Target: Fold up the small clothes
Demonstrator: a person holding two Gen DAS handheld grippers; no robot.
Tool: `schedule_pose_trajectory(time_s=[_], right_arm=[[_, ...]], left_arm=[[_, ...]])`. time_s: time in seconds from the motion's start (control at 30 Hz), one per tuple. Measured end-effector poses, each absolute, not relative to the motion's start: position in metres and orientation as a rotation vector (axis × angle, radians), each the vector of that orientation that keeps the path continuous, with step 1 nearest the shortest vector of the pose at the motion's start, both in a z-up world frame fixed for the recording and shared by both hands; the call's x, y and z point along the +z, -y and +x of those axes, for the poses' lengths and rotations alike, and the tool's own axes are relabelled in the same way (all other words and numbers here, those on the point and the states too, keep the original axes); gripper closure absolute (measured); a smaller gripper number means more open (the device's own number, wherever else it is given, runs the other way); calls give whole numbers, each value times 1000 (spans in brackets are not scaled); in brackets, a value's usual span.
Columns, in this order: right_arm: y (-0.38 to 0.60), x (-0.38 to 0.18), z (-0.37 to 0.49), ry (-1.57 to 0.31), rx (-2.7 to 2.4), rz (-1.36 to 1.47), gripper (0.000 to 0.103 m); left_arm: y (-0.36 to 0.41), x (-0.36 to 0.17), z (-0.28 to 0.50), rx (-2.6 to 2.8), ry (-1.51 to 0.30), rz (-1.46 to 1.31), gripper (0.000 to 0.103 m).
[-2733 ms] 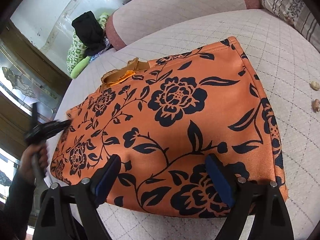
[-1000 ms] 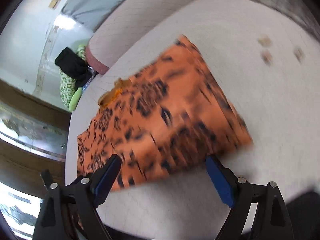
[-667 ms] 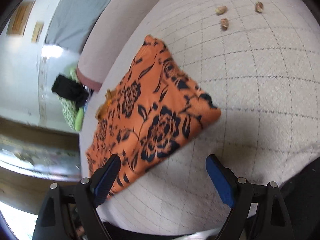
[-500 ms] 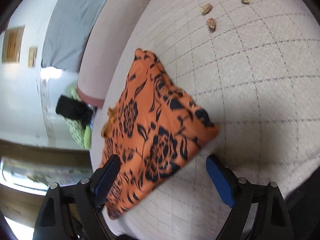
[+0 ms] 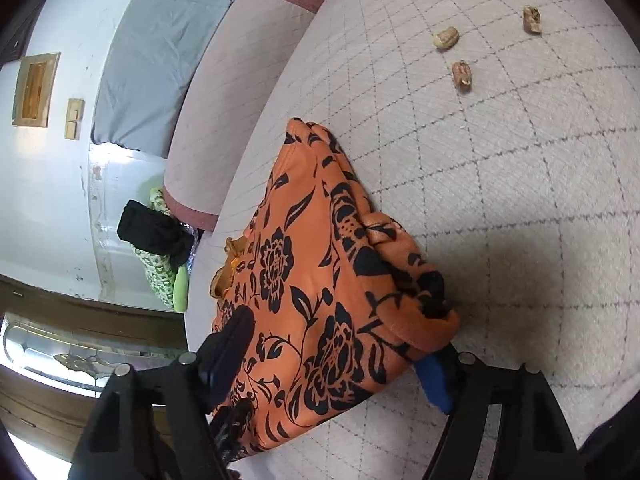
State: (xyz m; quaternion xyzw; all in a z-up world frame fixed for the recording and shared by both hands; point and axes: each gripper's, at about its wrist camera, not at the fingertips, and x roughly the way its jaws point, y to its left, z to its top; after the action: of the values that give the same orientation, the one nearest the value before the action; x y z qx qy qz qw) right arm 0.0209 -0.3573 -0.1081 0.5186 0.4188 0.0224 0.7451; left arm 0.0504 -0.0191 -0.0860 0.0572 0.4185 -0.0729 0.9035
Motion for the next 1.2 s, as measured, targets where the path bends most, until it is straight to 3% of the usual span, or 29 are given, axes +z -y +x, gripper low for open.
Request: schedule_pose_trajectory(time_s=[0.17,0.27,0.37,0.4,0.47,0.53,0.57,0.73,0.8,0.87,1.1,1.13,1.17,1.2], right_arm=[[359,-115,23,-910,48,1155,25],[358,-115,28,-914,63,1142,24],[353,-108,33,-919,86,1075,44],[351,-107,34,-927,85,1055,46],[349,-108,35,-936,83,1036,46],[351,-111,33,-933,56,1056,44],[353,-114,33,-927,49,1075,36],[353,-116,35,-920,62,1077,34],[348,-113,39,-928,94,1056,48],[343,-106,41,-932,91,1000,54],[345,-115,46,-975,61,977,47],[343,-113,47,-981,65,944,54],[342,-111,46,-998,52,902,90],[343,-110,45,-1005,38,886,93]], left_arm=[[39,-121,62,-149,-952,223,14],[42,-114,58,-142,-915,244,14],[40,-93,53,-167,-843,181,14],[40,-87,51,-164,-816,181,14],[40,-89,55,-154,-819,178,14],[46,-116,66,-130,-951,225,12],[46,-124,68,-141,-963,234,11],[37,-106,66,-129,-929,162,11],[30,-97,63,-116,-899,133,11],[20,-89,67,-103,-878,97,11],[14,-117,80,-68,-952,136,11],[15,-118,81,-66,-948,143,11],[16,-119,83,-65,-949,144,11],[17,-119,84,-65,-949,143,11]])
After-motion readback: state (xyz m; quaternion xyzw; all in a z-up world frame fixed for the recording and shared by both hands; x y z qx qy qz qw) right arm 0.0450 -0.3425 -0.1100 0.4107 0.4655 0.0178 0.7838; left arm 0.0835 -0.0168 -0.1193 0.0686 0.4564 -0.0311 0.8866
